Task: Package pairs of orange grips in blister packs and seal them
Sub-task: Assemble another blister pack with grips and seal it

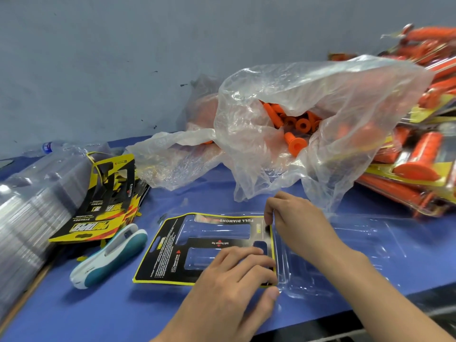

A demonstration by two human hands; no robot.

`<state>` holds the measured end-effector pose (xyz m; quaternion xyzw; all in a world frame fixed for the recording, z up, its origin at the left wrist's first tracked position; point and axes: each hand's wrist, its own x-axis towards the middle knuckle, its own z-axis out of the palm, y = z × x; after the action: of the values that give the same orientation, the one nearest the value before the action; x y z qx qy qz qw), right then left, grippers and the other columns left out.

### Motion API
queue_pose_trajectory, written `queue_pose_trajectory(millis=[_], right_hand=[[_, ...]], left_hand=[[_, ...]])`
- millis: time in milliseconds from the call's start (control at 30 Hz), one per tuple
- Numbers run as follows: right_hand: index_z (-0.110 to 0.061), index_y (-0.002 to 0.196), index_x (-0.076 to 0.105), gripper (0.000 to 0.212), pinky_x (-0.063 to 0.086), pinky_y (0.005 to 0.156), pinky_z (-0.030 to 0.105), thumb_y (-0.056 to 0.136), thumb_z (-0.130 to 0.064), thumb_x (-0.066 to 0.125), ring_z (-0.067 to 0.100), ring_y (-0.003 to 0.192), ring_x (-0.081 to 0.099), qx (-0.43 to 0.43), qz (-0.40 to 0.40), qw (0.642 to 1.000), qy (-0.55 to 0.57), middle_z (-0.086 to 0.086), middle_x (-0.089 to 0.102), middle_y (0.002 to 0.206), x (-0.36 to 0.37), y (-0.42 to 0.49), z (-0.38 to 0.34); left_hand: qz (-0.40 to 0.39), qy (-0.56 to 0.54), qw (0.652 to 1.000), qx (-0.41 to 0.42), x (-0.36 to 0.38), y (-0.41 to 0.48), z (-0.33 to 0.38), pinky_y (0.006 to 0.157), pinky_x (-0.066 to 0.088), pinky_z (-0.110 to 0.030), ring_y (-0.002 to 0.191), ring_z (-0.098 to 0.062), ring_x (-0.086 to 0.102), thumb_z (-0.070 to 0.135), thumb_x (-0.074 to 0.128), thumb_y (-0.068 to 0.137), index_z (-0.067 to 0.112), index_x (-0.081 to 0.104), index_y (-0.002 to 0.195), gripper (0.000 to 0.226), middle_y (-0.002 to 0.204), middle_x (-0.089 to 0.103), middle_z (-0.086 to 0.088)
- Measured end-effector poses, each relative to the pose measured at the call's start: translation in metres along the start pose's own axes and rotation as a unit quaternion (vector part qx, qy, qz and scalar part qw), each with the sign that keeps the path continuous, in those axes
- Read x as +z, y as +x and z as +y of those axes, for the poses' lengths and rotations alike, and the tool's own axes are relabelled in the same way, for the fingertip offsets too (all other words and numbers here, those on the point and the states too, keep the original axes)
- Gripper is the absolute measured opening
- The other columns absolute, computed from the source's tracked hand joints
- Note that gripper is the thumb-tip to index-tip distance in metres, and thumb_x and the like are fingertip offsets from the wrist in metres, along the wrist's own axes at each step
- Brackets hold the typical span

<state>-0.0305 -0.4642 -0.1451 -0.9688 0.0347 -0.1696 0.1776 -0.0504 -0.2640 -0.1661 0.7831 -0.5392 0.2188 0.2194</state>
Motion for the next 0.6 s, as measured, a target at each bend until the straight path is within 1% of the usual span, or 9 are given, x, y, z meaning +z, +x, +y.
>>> queue_pose_trajectory(millis=[100, 267, 333, 400, 500, 600], right_hand=[[-0.034, 0.072, 0.048, 0.033, 0.032, 0.065, 0.031, 0.097, -0.015, 0.037, 0.023, 0.083, 0.053, 0.003, -0.005, 1.000, -0.002, -0.013, 0.047, 0.087, 0.000, -0.001, -0.001], [-0.033, 0.068, 0.046, 0.035, 0.032, 0.065, 0.031, 0.096, -0.013, 0.038, 0.019, 0.081, 0.052, 0.007, 0.001, 1.000, -0.002, -0.012, 0.051, 0.091, -0.002, 0.002, -0.001], [-0.033, 0.069, 0.046, 0.035, 0.033, 0.064, 0.031, 0.096, -0.013, 0.038, 0.017, 0.079, 0.050, 0.009, -0.009, 1.000, -0.003, -0.011, 0.051, 0.091, -0.001, 0.001, -0.001], [-0.032, 0.071, 0.047, 0.033, 0.037, 0.065, 0.033, 0.096, -0.013, 0.038, 0.017, 0.079, 0.050, 0.018, -0.016, 1.000, 0.003, -0.010, 0.050, 0.091, -0.004, -0.002, -0.003], [-0.031, 0.073, 0.051, 0.032, 0.042, 0.069, 0.037, 0.093, -0.011, 0.037, 0.018, 0.079, 0.049, 0.006, 0.018, 0.999, 0.029, -0.009, 0.052, 0.090, -0.008, 0.000, -0.001], [-0.030, 0.072, 0.053, 0.033, 0.036, 0.069, 0.034, 0.091, -0.006, 0.039, 0.016, 0.081, 0.047, 0.007, 0.047, 0.996, 0.080, -0.010, 0.055, 0.093, -0.011, -0.002, -0.003]], left_hand=[[0.012, -0.010, 1.000, 0.003, 0.002, 0.002, -0.001, 0.094, 0.047, -0.031, 0.118, -0.006, 0.056, 0.035, 0.053, 0.098, 0.024, 0.068, 0.094, 0.019, 0.114, 0.065, 0.016], [0.007, -0.018, 1.000, -0.007, 0.002, 0.001, -0.002, 0.096, 0.046, -0.032, 0.121, -0.004, 0.054, 0.036, 0.052, 0.099, 0.024, 0.066, 0.100, 0.018, 0.118, 0.063, 0.018], [0.012, -0.015, 1.000, -0.002, 0.004, 0.001, 0.000, 0.096, 0.046, -0.032, 0.120, -0.005, 0.054, 0.035, 0.052, 0.099, 0.023, 0.067, 0.100, 0.020, 0.119, 0.063, 0.016], [0.019, -0.024, 1.000, 0.005, 0.000, 0.003, 0.002, 0.095, 0.046, -0.032, 0.118, -0.007, 0.056, 0.034, 0.051, 0.099, 0.022, 0.068, 0.099, 0.021, 0.118, 0.064, 0.014], [0.035, -0.014, 0.999, 0.003, -0.002, 0.003, 0.001, 0.095, 0.045, -0.034, 0.115, -0.013, 0.058, 0.030, 0.049, 0.100, 0.018, 0.068, 0.101, 0.023, 0.120, 0.063, 0.008], [0.059, -0.004, 0.998, -0.002, -0.006, 0.001, 0.005, 0.091, 0.046, -0.035, 0.110, -0.015, 0.059, 0.025, 0.049, 0.100, 0.015, 0.069, 0.101, 0.023, 0.118, 0.064, 0.006]])
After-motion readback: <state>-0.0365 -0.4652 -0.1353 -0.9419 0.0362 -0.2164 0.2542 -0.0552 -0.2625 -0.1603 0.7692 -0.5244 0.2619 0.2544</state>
